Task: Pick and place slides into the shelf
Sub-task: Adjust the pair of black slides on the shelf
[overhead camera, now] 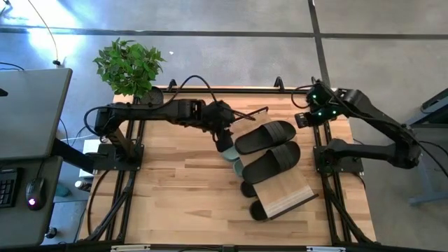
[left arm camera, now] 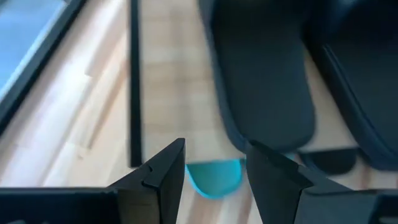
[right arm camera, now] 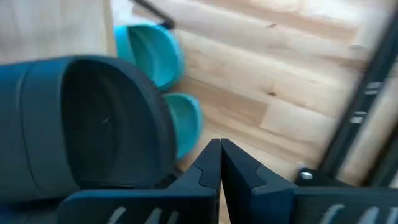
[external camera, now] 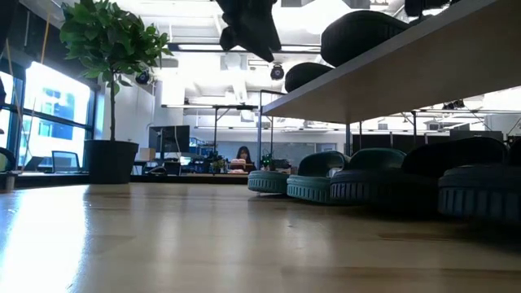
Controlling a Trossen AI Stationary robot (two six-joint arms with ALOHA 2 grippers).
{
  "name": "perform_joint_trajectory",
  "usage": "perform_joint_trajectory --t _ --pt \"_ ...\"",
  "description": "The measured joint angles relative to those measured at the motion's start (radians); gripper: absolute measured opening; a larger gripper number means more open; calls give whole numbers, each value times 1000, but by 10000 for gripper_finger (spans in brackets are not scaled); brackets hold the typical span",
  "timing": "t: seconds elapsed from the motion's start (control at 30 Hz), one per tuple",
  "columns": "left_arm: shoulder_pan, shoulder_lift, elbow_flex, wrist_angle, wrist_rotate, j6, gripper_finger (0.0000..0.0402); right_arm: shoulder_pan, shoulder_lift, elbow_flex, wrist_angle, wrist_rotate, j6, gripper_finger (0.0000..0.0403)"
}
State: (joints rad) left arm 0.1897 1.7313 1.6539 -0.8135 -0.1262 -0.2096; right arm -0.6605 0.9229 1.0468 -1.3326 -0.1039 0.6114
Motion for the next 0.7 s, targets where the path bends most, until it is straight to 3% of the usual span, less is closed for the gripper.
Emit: perform_joint_trajectory --t 0.13,0.47,0.7 --pt "-18 -1 -39 -15 25 -27 154 0 8 -54 25 -13 -32 0" --pt "-124 4 -130 99 -89 -127 154 0 50 -75 72 -5 -93 0" --pt "-131 11 -132 108 -123 -168 154 0 80 -75 106 -24 -107 0"
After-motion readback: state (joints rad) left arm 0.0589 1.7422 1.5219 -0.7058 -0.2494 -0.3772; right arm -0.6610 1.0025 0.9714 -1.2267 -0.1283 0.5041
